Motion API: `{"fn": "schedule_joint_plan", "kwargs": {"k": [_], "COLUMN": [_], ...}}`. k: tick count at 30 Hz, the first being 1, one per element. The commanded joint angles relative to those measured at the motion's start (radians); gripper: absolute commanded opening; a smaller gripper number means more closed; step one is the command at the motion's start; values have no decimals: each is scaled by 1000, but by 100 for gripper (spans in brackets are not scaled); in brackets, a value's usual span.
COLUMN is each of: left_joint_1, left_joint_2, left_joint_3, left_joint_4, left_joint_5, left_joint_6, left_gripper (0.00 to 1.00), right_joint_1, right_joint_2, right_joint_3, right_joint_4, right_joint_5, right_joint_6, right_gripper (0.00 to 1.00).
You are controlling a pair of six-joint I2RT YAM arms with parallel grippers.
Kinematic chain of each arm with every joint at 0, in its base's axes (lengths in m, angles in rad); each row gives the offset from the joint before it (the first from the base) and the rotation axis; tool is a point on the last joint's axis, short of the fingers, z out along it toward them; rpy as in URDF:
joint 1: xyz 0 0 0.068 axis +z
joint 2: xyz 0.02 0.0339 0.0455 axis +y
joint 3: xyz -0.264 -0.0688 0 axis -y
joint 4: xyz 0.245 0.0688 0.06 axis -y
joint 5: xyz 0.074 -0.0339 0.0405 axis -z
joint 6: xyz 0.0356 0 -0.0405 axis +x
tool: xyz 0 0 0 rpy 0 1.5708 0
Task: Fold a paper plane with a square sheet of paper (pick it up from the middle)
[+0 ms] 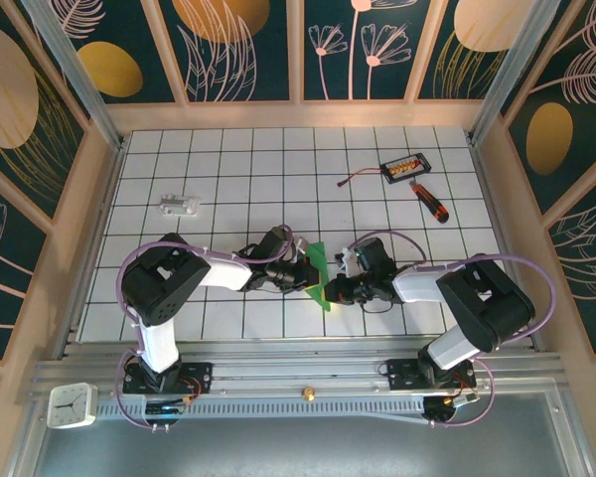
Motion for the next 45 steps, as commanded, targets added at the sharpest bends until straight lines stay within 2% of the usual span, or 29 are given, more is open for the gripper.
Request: {"fn": "schedule_joint_plan", "kwargs": {"k": [1, 12, 30, 34, 37, 41, 45], "left_joint_1": [-10, -7, 82, 76, 59, 27, 9], "left_joint_2": [24, 65, 78, 70, 57, 43, 13], "left_joint_3": [10, 50, 116, 74, 41, -16, -85], "left_joint_4": [20, -105, -186, -155, -120, -30, 63], "left_joint_5": [22, -85, -129, -120, -118, -118, -145], "left_joint_6": [-15, 54, 147, 118, 82, -14, -113], "left_gripper": [0, 0, 0, 0, 0, 0, 0], "right_joint_1": [-7, -7, -5, -18, -30, -27, -6], "right_joint_2": [22, 29, 40, -43, -114, -115, -73], "right_joint_3": [-27, -30, -23, 17, 31, 39, 36], "right_joint_4": [-99, -116, -144, -147, -76, 18, 41], "right_joint_5": [75, 79, 77, 49, 7, -11, -2], "right_joint_6": [-10, -11, -22, -20, 29, 87, 90], "right_gripper": [0, 0, 0, 0, 0, 0, 0]}}
